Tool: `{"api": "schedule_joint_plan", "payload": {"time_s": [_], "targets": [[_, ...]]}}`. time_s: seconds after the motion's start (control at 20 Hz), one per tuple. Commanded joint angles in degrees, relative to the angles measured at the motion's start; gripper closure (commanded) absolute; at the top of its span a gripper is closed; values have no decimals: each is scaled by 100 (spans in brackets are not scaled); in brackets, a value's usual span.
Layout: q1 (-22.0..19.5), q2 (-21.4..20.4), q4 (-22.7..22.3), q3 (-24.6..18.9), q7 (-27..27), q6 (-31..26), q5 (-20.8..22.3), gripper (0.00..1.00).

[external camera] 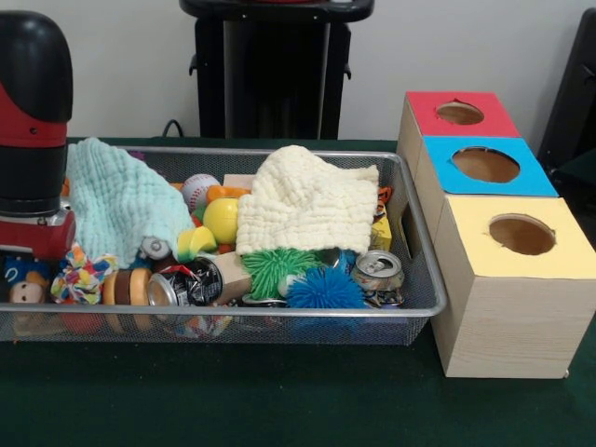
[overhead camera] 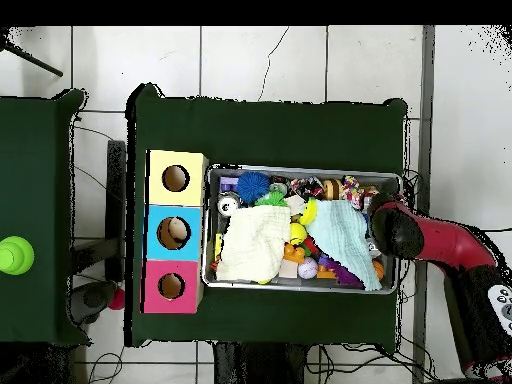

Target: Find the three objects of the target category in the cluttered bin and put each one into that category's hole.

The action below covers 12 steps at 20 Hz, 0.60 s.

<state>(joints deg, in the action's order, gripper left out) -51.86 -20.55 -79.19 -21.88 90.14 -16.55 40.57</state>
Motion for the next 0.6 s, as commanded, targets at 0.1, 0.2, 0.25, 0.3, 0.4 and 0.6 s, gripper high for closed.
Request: {"api": "schedule_joint_plan", "payload": {"time_s": [0.1, 0.2, 0.25, 0.3, 0.4, 0.6], "targets": [[352, -74, 302, 158, -1661, -1669, 517, 0], [335, -89, 285, 151, -1610, -1642, 517, 0], [324, -102, 271, 150, -1585, -1641, 516, 0], [317, -103, 261, 144, -1540, -1628, 516, 0], [316, -90, 284, 136, -1511, -1638, 552, 0], [295, -8, 397, 96, -1460, -1653, 585, 0]]}}
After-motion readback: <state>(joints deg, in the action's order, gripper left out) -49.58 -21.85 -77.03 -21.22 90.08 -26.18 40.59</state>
